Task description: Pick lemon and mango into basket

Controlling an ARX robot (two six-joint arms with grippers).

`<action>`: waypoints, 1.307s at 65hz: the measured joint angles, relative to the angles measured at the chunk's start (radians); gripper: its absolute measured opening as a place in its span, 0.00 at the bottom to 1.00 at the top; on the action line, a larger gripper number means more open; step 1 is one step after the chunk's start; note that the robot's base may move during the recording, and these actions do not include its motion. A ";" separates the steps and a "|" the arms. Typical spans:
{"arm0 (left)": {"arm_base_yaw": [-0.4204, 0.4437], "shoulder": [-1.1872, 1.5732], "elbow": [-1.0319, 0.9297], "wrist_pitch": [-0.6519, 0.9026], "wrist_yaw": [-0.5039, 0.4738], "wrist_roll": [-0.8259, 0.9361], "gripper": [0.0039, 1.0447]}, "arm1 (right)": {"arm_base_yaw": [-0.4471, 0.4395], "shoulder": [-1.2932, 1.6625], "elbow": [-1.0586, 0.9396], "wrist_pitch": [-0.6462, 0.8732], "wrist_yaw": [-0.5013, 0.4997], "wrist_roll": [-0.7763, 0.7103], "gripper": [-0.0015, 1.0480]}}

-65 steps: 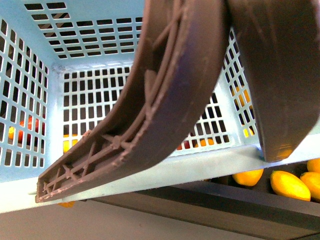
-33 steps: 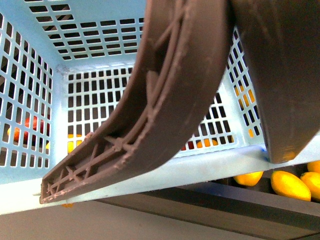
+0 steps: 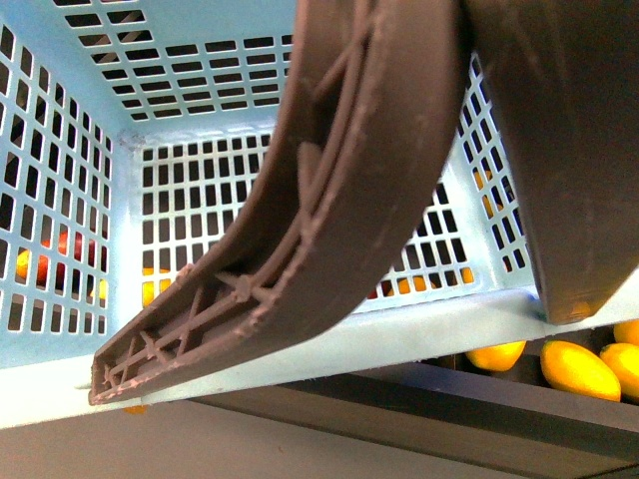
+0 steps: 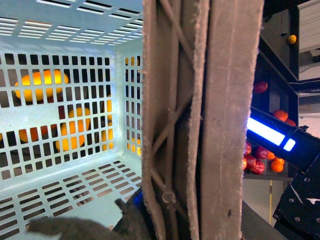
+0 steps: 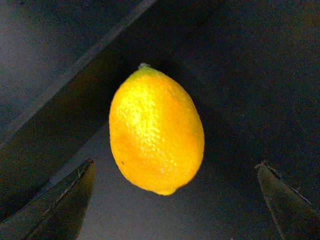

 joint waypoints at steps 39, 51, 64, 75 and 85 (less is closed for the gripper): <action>0.000 0.000 0.000 0.000 0.000 0.000 0.14 | 0.021 0.165 0.224 -0.117 0.018 0.019 0.92; 0.000 0.000 0.000 0.000 0.000 0.000 0.14 | 0.027 0.177 0.239 -0.114 0.023 0.056 0.74; 0.000 0.000 0.000 0.000 -0.001 0.000 0.14 | 0.021 0.136 0.138 -0.021 0.020 0.124 0.60; 0.000 0.000 0.000 0.000 0.000 0.000 0.14 | -0.020 -0.029 -0.137 0.191 -0.005 0.212 0.59; 0.000 0.000 0.000 0.000 0.000 0.000 0.14 | -0.070 -0.251 -0.393 0.369 -0.026 0.287 0.59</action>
